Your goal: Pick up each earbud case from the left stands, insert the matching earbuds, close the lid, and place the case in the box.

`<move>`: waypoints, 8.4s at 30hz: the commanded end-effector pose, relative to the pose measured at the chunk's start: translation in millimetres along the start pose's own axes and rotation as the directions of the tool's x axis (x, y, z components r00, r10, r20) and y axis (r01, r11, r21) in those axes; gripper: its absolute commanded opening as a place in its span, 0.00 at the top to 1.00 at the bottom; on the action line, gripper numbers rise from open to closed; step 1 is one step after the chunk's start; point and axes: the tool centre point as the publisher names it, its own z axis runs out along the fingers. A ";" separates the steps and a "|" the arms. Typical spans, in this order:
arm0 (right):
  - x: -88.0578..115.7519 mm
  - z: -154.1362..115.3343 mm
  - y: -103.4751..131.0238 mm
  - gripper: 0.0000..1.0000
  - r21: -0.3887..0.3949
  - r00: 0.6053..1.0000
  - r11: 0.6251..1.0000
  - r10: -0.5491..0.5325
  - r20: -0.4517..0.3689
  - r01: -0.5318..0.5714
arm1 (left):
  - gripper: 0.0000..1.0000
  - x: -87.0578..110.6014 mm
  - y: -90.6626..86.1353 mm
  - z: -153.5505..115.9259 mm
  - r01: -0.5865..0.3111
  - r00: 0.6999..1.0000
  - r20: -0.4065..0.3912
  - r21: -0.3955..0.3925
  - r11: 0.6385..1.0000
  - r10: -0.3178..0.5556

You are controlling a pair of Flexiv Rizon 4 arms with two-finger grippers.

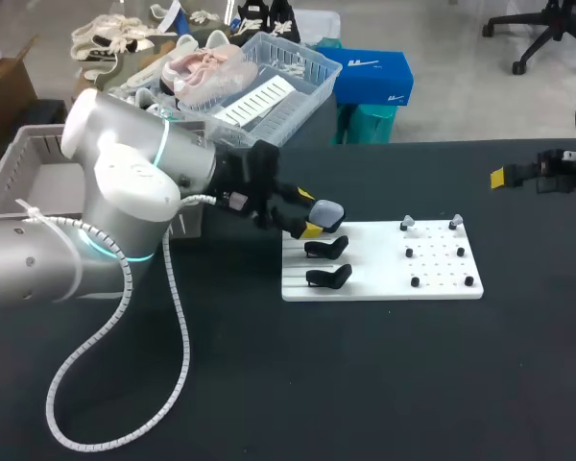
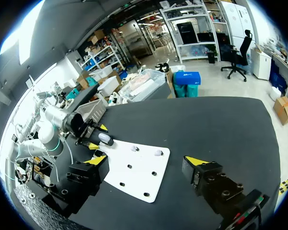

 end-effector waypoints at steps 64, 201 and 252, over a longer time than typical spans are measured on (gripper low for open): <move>0.2 -0.1 -0.3 0.00 0.000 1.000 1.000 -0.001 0.000 0.001 | 0.93 -3.4 2.5 9.2 0.050 0.999 -0.012 -0.008 0.999 -0.050; -16.7 34.9 121.4 0.00 -0.039 0.946 0.961 -0.275 -0.173 0.272 | 1.00 -122.8 -61.4 -55.6 -0.168 0.849 0.500 -0.050 0.985 0.170; 31.2 36.1 51.0 0.00 0.172 0.894 0.933 -0.232 -0.384 0.316 | 1.00 -101.1 -47.8 -9.7 -0.260 0.845 0.447 -0.137 0.956 0.294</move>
